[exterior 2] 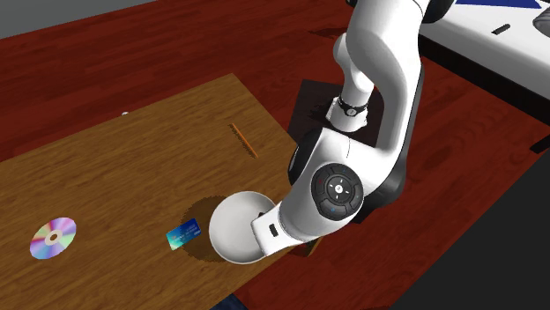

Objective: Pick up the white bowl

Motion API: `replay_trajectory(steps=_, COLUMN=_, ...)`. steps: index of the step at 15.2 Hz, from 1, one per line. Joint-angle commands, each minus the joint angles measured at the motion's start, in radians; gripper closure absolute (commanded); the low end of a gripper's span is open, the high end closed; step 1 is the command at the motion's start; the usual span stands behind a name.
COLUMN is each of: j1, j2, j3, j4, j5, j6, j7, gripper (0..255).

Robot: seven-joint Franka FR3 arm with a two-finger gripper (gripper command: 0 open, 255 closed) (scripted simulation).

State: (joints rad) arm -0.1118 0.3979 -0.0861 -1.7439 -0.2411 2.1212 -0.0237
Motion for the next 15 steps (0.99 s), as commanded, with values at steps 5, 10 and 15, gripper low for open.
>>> replay_trajectory(steps=5, j1=0.0, j2=-0.004, j3=0.0, j4=0.008, j5=0.001, j6=-0.011, j7=-0.003, gripper=255)
replay_trajectory(steps=10, j1=0.0, j2=-0.031, j3=0.001, j4=0.037, j5=0.006, j6=-0.067, j7=-0.016, gripper=255)
replay_trajectory(steps=15, j1=0.002, j2=-0.053, j3=0.002, j4=0.073, j5=0.01, j6=-0.123, j7=-0.029, gripper=255)
